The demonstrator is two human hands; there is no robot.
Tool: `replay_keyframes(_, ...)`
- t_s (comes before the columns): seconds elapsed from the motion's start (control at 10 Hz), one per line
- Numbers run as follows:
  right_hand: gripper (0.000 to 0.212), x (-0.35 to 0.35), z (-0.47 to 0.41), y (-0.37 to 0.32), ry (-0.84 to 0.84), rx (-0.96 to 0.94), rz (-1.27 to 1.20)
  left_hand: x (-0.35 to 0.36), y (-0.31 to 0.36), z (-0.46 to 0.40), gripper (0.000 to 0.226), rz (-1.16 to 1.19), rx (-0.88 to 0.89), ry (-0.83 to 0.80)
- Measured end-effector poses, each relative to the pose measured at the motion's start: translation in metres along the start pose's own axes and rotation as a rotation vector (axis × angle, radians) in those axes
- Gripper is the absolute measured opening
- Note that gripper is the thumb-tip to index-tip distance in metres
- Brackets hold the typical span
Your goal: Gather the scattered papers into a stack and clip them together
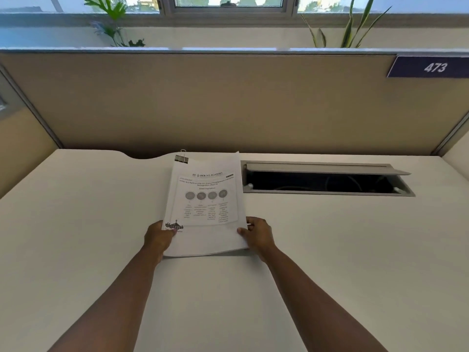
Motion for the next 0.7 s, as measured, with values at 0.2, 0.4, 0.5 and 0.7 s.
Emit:
replay_keyframes(0.2, 0.029, -0.001, -0.008, 0.013, 0.015, 0.036, 0.011, 0.006, 0.008, -0.012, 0.032, -0.041, 0.005, 0.024)
replay_keyframes(0.4, 0.028, -0.012, -0.006, 0.012, 0.055, 0.008, 0.116, 0.005, 0.021, -0.002, 0.039, -0.153, 0.027, 0.087)
replay_keyframes(0.5, 0.026, -0.014, 0.000, 0.007, 0.041, -0.007, 0.243, -0.001, 0.027, 0.010, 0.040, -0.239, 0.083, 0.151)
replay_keyframes(0.7, 0.038, -0.019, 0.005, -0.001, 0.010, -0.017, 0.439, -0.005, 0.029, 0.025, 0.030, -0.471, 0.066, 0.283)
Point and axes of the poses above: each hand's wrist, its own z-axis away from the middle knuckle, its own x-axis out of the palm, y = z × x, the point moved 10 cm from there along -z, towards the middle knuckle, and after that the axes turned 14 degrees about -x, right-handed, at the moved point
